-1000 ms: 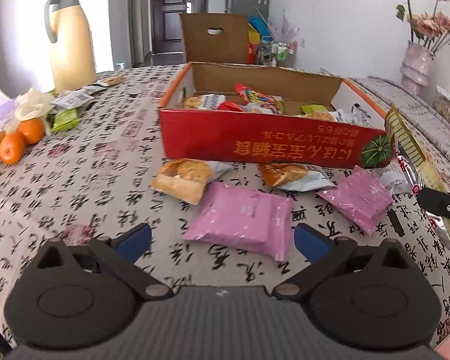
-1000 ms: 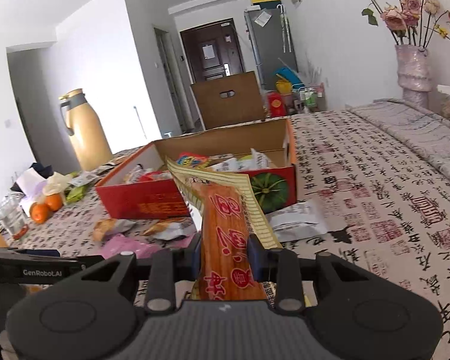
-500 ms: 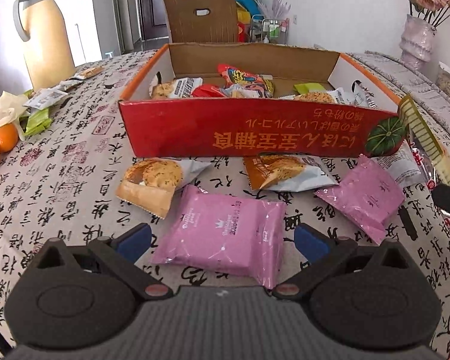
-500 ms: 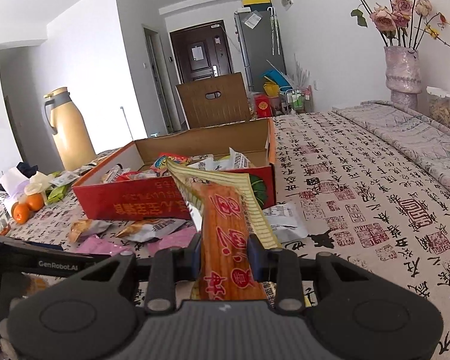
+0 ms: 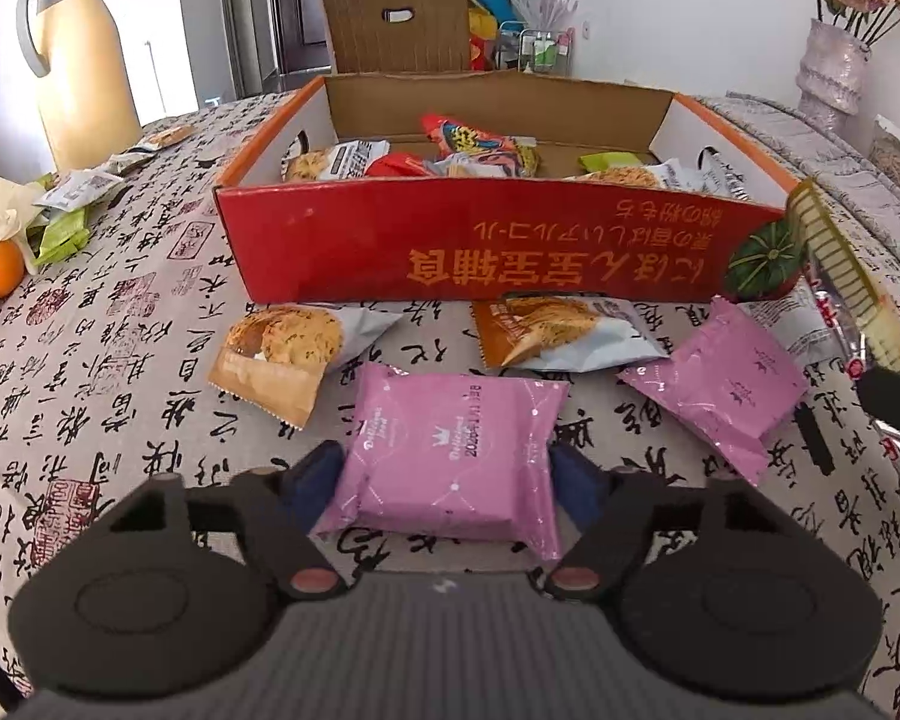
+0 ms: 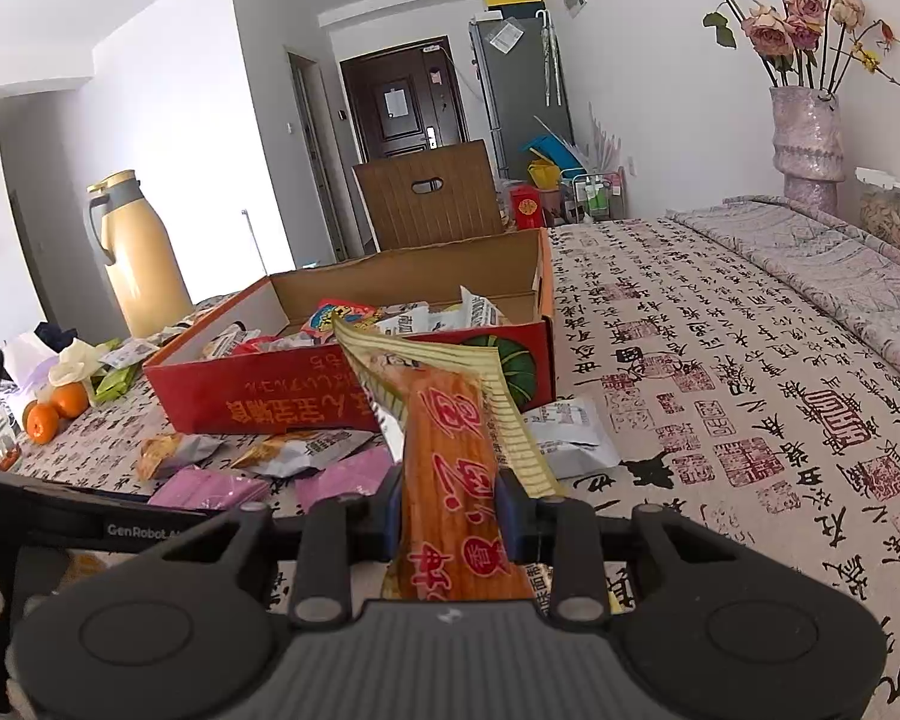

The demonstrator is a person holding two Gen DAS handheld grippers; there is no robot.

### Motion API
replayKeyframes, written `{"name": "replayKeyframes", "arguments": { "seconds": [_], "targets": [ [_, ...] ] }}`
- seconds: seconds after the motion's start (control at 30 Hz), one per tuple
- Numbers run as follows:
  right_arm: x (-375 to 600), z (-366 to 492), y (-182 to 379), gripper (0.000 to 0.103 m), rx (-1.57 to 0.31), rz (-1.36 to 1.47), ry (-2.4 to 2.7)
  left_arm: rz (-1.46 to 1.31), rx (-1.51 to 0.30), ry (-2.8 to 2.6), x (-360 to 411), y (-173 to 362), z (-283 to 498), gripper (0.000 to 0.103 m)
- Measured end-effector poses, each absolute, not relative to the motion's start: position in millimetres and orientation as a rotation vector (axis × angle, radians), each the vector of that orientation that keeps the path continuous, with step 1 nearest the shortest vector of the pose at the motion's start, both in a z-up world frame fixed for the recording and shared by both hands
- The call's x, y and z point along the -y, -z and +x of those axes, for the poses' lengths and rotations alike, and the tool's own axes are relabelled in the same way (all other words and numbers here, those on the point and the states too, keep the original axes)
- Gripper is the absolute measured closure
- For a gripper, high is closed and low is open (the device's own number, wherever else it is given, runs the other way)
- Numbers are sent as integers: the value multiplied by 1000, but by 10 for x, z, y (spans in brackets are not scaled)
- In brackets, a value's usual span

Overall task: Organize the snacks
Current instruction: 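Grasp the pink square packet with the left gripper while the right gripper holds the wafer packet, then carry both packets over the cardboard box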

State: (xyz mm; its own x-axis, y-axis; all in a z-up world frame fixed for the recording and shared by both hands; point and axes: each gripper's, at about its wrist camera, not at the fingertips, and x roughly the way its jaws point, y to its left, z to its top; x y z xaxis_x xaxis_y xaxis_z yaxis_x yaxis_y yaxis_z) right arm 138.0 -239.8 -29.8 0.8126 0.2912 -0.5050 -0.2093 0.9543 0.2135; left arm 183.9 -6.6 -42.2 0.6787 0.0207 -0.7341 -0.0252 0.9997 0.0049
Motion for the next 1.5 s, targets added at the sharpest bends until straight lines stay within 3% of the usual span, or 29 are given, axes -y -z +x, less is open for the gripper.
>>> {"name": "replayKeyframes", "arguments": {
  "seconds": [0.13, 0.83, 1.5],
  "targets": [
    [2390, 1373, 302, 73, -560, 149, -269, -13, -803, -14, 77, 379, 1769, 37],
    [2321, 1225, 150, 73, -506, 135, -287, -17, -641, 5, 113, -104, 1411, 37],
    [2085, 1734, -223, 73, -385, 107, -298, -25, -533, 0, 127, -524, 1878, 37]
  ]
}}
